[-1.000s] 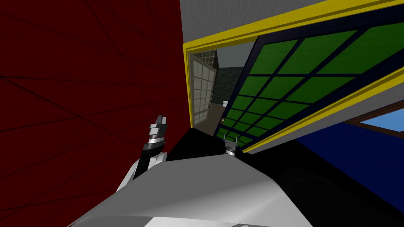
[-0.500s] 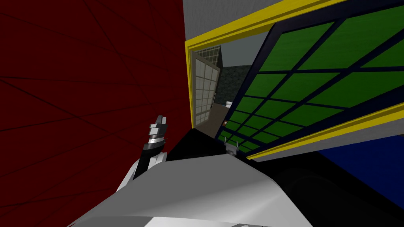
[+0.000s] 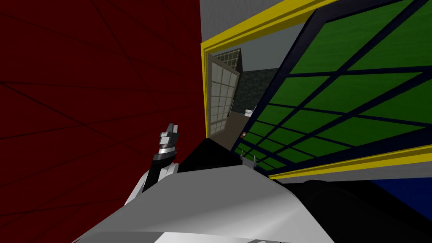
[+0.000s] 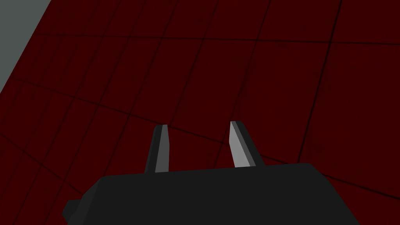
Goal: Push the door open
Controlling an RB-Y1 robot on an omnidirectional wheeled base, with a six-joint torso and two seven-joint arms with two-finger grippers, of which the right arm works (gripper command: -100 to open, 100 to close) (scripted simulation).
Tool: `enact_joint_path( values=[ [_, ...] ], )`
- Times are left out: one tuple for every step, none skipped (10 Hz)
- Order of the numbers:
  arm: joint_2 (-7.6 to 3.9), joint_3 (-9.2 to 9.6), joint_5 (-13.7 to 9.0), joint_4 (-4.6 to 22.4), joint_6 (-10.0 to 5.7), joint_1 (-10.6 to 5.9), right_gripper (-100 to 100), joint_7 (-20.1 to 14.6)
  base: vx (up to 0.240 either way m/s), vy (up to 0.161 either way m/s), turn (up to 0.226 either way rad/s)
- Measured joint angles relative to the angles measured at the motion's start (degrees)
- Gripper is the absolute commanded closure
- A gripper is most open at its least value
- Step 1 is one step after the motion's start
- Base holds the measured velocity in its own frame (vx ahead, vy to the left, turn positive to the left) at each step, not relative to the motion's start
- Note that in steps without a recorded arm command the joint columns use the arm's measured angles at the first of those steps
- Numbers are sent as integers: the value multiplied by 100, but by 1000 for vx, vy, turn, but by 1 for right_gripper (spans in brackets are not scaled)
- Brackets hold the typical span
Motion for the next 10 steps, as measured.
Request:
enact_joint_path(
  values=[
    [-6, 23, -68, 130, -81, 11, -100, -104, 113, -85, 169],
    [-2, 66, -167, 277, -187, 48, -100, -238, 107, -92, 165],
    [3, 108, -248, 392, -288, 95, -100, -362, 140, -68, 209],
    [3, 146, -360, 499, -372, 145, -100, -490, 131, -80, 164],
    [19, 172, -448, 679, -462, 113, -100, -604, 128, -112, 141],
    [15, 201, -556, 830, -555, 135, -100, -740, 109, -104, 118],
    [20, 227, -642, 909, -616, 164, -100, -840, 85, -68, 121],
    [38, 259, -701, 995, -679, 182, -100, -914, 72, -64, 90],
    [32, 276, -772, 1026, -712, 220, -100, -978, 65, -67, 88],
    [30, 297, -829, 1156, -785, 227, -100, -1077, 68, -59, 100]
  ],
)
